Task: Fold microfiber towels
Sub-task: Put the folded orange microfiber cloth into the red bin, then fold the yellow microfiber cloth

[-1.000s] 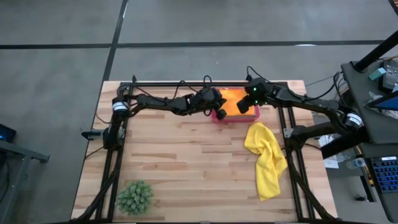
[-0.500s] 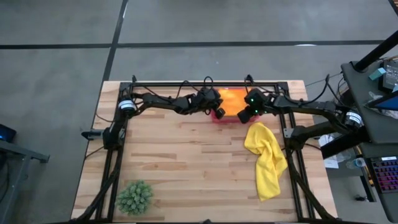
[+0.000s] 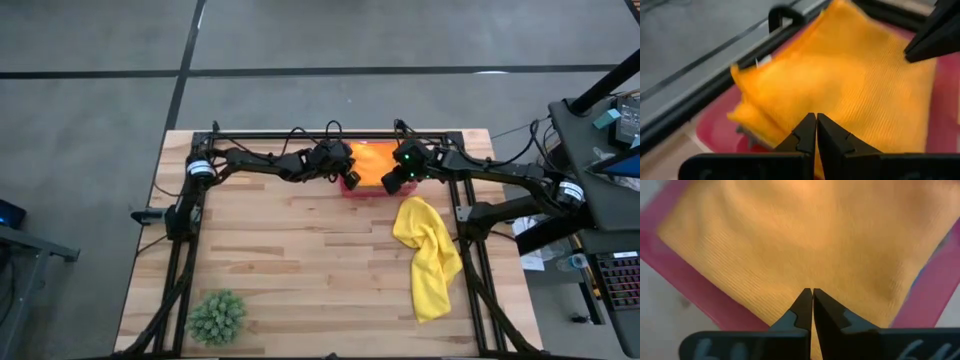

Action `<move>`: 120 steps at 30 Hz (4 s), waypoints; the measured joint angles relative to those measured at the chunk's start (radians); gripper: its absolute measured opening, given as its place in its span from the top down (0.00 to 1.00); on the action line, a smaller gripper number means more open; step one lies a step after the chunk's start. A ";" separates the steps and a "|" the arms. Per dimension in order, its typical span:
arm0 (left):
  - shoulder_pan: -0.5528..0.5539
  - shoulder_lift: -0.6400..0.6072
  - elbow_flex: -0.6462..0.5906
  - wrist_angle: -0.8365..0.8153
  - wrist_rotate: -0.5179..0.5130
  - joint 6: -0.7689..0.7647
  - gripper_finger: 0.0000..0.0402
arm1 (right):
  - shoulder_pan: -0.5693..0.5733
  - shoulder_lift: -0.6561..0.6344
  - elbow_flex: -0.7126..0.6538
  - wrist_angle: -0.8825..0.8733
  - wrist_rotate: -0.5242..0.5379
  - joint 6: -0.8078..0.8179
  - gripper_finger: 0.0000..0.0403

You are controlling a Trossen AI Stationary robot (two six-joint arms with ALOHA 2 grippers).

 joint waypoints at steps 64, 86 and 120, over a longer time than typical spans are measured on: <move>-0.339 -0.507 -0.225 -0.105 0.036 0.154 1.00 | 0.343 -0.230 0.082 -0.151 -0.066 0.267 0.98; -0.447 -0.593 -0.278 -0.104 0.032 0.153 1.00 | 0.612 0.024 0.082 -0.458 -0.053 0.468 0.98; -0.447 -0.593 -0.282 -0.098 0.034 0.152 1.00 | 0.637 0.329 0.084 -0.272 -0.009 0.413 0.80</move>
